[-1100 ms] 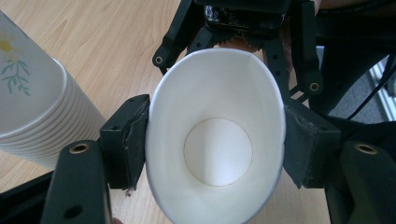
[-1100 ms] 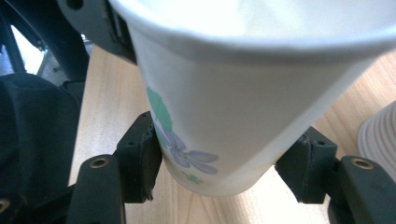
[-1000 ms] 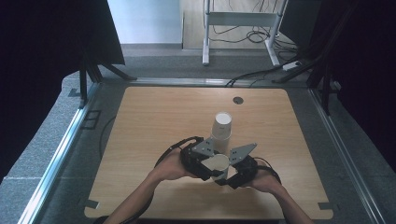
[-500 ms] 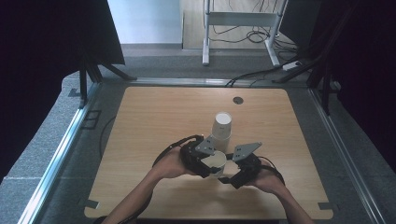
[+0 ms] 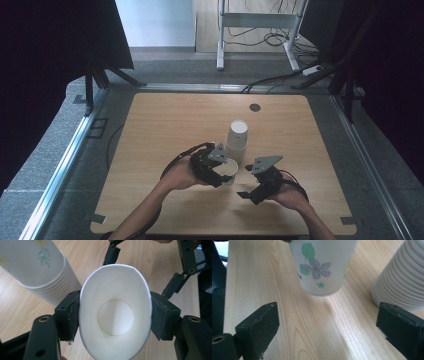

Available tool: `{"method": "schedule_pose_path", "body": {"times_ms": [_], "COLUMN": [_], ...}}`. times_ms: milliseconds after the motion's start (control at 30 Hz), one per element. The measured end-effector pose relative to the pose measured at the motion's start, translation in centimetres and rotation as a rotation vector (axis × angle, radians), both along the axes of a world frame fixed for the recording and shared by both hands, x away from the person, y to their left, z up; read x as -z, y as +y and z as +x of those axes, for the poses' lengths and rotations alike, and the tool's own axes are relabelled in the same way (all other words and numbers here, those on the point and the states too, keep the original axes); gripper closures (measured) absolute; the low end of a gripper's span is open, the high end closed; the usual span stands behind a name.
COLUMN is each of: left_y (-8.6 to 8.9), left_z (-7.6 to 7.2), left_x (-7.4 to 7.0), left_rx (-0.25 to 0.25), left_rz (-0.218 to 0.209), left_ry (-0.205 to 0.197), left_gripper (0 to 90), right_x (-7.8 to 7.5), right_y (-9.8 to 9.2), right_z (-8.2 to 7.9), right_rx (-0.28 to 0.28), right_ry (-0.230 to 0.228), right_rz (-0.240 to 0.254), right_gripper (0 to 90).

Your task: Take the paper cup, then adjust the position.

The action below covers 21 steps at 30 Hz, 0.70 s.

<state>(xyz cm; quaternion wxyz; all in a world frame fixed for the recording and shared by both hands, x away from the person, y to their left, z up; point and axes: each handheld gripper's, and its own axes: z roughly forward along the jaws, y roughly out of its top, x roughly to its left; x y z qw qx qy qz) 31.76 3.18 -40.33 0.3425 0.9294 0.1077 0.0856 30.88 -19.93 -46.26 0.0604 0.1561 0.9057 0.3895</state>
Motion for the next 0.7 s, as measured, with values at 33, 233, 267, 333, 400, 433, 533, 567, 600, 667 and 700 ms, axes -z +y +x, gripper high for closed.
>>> {"method": "schedule_pose_path", "body": {"times_ms": [33, 233, 267, 333, 400, 433, 533, 567, 600, 667, 700], "left_y": [0.1, 0.6, 0.7, 0.8, 0.9, 1.1, 1.3, 1.6, 1.6, 2.0, 2.1], "left_z": [0.0, 0.3, 0.3, 0.4, 0.4, 0.4, 0.5, 0.6, 0.6, 0.8, 0.8], "left_x": [0.0, 0.2, 0.2, 0.2, 0.2, 0.2, 0.2, 0.2, 0.2, 0.2, 0.2], "left_rx": [-0.007, -0.049, -0.059, -0.07, -0.081, -0.088, -0.101, -0.111, -0.111, -0.13, -0.137], "left_rz": [-0.001, 0.0, -0.001, 0.0, -0.001, 0.002, 0.005, 0.006, 0.006, 0.006, 0.006], "left_ry": [0.0, 0.006, 0.008, 0.007, 0.005, 0.005, 0.006, 0.006, 0.006, 0.007, 0.007], "left_gripper": [32.6, 32.6, 32.7, 32.7, 32.7, 32.7, 32.7, 32.7, 32.7, 32.7, 32.7], "right_x": [0.0, 0.1, 0.2, 0.2, 0.3, 0.3, 0.4, 0.4, 0.4, 0.4, 0.4], "right_y": [-0.1, -0.9, -1.0, -1.3, -1.5, -1.6, -1.8, -2.0, -2.1, -2.3, -2.4], "right_z": [0.0, 0.0, 0.0, 0.0, 0.0, -0.1, -0.1, -0.2, -0.2, -0.2, -0.2], "right_rx": [0.004, 0.03, 0.037, 0.045, 0.05, 0.055, 0.06, 0.068, 0.072, 0.079, 0.082], "right_ry": [-0.002, -0.007, -0.005, -0.004, -0.003, -0.002, -0.003, -0.002, -0.003, -0.003, -0.004], "right_rz": [0.001, -0.002, -0.001, -0.002, -0.003, -0.004, -0.007, -0.008, -0.01, -0.012, -0.011], "right_gripper": [4.2, 4.5, 4.5, 4.5, 4.6, 4.6, 4.6, 4.6, 4.5, 4.5, 4.5]}}
